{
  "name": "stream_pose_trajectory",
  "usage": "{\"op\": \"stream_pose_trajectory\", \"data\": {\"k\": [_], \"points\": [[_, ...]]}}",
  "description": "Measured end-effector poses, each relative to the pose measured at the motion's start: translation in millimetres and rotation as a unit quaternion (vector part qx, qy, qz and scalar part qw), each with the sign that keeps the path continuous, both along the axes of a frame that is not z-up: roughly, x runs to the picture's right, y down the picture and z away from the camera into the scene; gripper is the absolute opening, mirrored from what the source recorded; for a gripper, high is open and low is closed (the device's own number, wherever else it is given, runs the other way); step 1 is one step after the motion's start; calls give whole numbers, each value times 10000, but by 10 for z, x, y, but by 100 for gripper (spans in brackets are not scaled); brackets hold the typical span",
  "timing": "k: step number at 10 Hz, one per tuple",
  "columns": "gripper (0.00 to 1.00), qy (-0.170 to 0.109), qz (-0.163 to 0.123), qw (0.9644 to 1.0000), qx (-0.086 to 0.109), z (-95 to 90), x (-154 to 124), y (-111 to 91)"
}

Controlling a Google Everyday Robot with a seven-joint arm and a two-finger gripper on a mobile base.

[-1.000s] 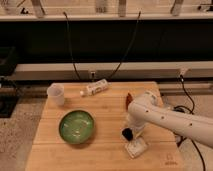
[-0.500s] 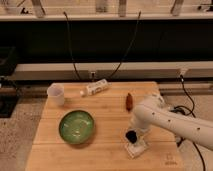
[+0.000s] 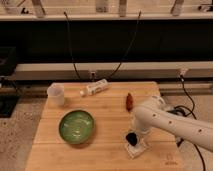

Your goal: Place the eraser on the white sponge

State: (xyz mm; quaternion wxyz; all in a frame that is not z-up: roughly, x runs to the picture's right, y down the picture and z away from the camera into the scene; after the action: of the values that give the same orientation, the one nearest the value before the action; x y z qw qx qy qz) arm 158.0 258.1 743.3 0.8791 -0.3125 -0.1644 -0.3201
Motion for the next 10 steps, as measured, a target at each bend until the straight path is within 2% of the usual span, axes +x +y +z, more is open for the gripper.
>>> {"op": "stream_pose_trajectory", "data": {"k": [7, 10], "points": [[2, 0, 0, 9999, -110, -86, 106, 123], [11, 4, -10, 9999, -144, -98, 155, 140]]}}
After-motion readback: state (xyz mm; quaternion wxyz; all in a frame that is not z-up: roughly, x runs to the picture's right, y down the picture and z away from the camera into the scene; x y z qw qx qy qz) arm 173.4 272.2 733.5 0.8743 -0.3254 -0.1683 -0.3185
